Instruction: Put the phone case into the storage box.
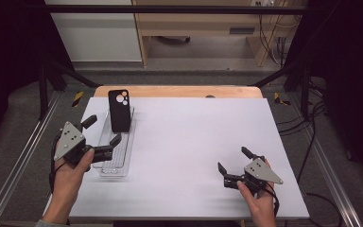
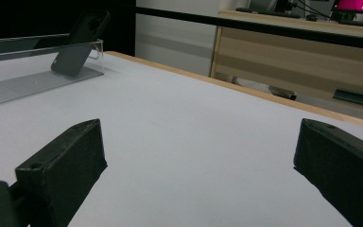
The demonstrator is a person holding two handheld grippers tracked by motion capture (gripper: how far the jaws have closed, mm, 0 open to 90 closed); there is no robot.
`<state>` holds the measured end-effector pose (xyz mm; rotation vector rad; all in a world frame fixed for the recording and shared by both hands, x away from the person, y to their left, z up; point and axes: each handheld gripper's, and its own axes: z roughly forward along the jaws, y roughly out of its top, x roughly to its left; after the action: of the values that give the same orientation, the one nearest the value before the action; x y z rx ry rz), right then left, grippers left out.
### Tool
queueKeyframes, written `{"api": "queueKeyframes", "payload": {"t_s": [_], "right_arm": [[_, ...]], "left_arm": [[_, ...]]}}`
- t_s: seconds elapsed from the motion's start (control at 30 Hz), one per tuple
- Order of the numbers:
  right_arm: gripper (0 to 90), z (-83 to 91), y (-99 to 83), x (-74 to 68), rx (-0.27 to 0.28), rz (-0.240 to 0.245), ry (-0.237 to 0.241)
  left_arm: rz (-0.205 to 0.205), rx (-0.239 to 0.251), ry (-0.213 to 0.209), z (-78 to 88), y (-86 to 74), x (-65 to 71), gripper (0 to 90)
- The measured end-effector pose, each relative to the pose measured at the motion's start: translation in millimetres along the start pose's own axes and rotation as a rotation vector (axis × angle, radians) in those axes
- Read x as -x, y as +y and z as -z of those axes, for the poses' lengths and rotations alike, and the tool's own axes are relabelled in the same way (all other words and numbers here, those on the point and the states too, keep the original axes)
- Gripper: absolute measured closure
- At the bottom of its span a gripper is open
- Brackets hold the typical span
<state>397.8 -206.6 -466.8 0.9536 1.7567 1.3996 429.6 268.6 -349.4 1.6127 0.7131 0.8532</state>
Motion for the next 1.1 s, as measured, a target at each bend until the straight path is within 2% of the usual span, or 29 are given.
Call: {"api": "queueKeyframes", "payload": {"t_s": [0.17, 0.6, 1.1], "right_arm": [[2.5, 0.4, -0.5, 0.8, 0.001, 0.001, 0.002], [2.6, -0.1, -0.6, 0.3, 0.000, -0.006, 0.007], [2.6, -0.1, -0.6, -0.1, 0.000, -0.007, 0.008]], "left_arm": [[0.030, -0.004, 0.018, 6.5, -8.2, -4.9, 3.0], [0.058, 0.007, 0.063, 23.7, -20.6, -18.5, 3.0], [0.072, 0.019, 0.054, 32.2, -34.8, -18.7, 2.9]]}}
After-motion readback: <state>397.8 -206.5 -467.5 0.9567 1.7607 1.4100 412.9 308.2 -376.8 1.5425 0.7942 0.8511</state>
